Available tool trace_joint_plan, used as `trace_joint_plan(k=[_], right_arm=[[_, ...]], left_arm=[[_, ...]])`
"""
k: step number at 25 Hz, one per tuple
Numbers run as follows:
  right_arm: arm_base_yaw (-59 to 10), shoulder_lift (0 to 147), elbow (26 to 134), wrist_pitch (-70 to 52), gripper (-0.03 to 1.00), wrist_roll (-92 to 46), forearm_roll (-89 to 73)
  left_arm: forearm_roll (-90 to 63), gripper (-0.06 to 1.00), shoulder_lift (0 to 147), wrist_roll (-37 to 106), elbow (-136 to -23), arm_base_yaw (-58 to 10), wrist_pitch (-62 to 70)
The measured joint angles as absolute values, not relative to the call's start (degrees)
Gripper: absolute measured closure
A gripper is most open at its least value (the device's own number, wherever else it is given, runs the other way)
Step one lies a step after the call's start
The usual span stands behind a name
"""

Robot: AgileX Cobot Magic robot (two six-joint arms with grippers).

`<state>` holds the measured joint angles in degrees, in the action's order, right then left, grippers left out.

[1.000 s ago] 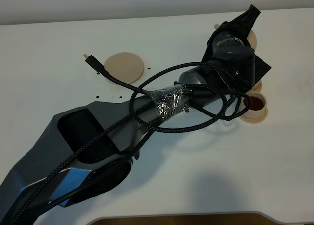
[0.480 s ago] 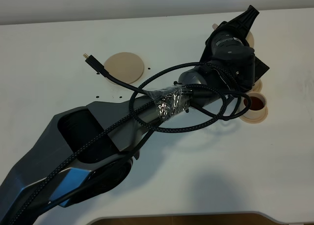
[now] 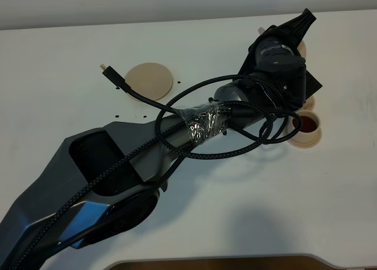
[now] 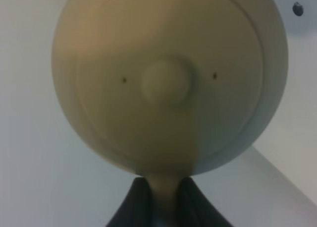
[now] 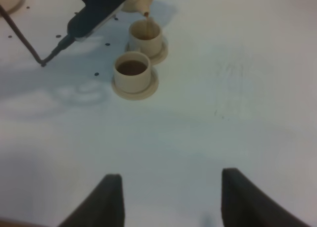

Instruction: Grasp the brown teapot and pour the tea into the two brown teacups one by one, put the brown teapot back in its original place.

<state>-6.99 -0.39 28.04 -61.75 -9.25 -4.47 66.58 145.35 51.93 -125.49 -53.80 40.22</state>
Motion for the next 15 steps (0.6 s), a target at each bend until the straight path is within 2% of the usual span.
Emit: trace_joint_plan(k=[15], right_arm=[[-6.99, -0.39, 28.04, -61.70, 0.53, -9.25, -4.47]], left_arm=[[68.59, 0.82, 145.35, 53.11, -125.49, -53.80, 39.56]])
